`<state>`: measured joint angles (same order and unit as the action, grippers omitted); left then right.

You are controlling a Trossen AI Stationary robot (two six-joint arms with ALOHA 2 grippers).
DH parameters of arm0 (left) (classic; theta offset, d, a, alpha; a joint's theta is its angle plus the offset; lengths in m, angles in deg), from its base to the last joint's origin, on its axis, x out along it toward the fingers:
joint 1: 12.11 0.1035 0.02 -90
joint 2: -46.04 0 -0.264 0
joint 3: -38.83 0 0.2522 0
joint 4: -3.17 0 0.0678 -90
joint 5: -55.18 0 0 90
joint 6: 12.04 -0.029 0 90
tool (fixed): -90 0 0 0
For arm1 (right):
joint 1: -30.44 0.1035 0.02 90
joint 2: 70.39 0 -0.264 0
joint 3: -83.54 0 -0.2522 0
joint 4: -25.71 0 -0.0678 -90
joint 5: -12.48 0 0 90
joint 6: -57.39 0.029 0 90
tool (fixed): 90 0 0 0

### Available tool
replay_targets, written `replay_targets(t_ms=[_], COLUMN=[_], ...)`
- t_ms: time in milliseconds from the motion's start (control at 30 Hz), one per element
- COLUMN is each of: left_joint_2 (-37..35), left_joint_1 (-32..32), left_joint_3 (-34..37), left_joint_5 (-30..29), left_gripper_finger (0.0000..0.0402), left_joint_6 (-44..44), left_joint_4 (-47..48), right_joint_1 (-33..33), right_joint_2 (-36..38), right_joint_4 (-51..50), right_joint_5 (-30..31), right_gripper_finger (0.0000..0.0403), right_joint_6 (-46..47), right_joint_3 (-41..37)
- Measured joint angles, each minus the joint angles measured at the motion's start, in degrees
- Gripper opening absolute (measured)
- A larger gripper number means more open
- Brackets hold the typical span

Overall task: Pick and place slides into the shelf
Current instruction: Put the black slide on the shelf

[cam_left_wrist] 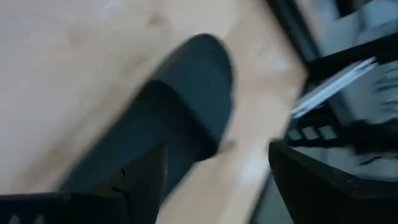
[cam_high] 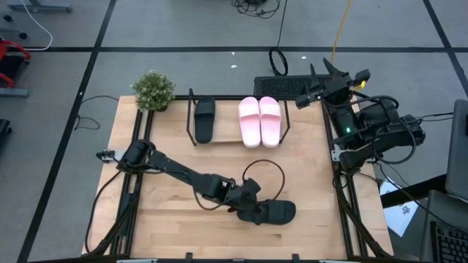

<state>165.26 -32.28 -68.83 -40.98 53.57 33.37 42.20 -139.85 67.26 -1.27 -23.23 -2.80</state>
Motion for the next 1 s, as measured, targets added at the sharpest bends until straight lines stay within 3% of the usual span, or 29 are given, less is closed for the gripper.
replay_targets(t_ms=[400,700,1000], left_joint_2=[1.4,5.5,9.2], left_joint_1=[0.1,0.6,0.9], left_joint_3=[1.0,0.9,0.6], left_joint_5=[-6.1,-6.0,-1.8], left_gripper_finger=[0.0273,0.0273,0.0273], left_joint_6=[13.0,17.7,21.6], left_joint_4=[-9.1,-13.8,-16.2], right_joint_1=[-3.5,-3.5,-3.5], right_joint_2=[0.6,1.2,2.3], right_joint_4=[0.1,0.0,-0.3], right_joint_5=[-4.5,-4.6,-6.1], right_gripper_finger=[0.0146,0.0146,0.0146], right_joint_6=[-0.3,-3.2,-2.6], right_joint_3=[0.0,0.0,0.0])
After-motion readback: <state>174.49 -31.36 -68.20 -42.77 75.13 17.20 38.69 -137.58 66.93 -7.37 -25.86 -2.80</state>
